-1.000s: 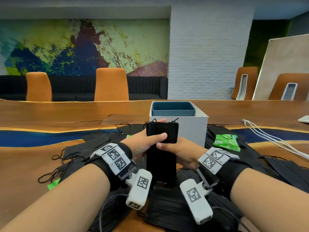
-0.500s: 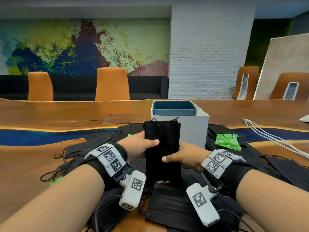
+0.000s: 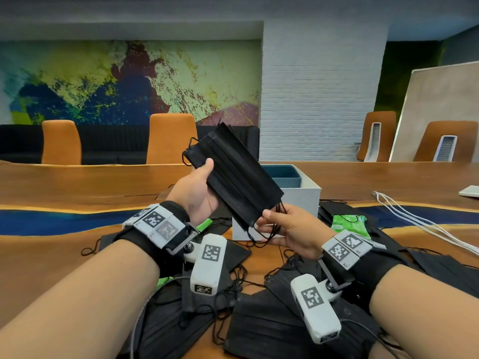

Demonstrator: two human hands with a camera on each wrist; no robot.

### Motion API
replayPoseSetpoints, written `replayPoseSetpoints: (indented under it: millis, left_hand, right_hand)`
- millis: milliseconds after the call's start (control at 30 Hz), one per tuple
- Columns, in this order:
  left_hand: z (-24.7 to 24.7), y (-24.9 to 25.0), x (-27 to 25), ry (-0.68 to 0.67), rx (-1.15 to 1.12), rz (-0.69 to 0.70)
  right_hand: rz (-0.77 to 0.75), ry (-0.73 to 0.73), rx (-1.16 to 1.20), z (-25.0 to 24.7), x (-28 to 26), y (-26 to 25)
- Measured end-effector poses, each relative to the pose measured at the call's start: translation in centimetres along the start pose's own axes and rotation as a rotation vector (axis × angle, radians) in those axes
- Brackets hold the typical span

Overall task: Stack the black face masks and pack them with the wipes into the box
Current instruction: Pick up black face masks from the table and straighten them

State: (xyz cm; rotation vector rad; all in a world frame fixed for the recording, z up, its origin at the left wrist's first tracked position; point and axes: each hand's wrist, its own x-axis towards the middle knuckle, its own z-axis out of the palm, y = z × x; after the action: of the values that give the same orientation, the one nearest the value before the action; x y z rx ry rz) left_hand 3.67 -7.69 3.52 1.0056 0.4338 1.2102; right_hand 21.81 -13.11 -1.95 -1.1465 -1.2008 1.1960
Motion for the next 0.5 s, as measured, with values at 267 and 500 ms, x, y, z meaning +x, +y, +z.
replayPoseSetpoints:
  millis: [267, 500]
  left_hand:
    - [0.5, 0.3, -0.5, -0.03, 0.206, -0.014]
    - [2.5, 0.1, 0.4, 0.051, 0.063, -0.023]
  right_hand:
    - [-0.151, 0.187, 0.236, -0.2, 0.0, -3.3]
    - [-0.201, 0.225, 0.118, 0.4, 0.0, -4.0]
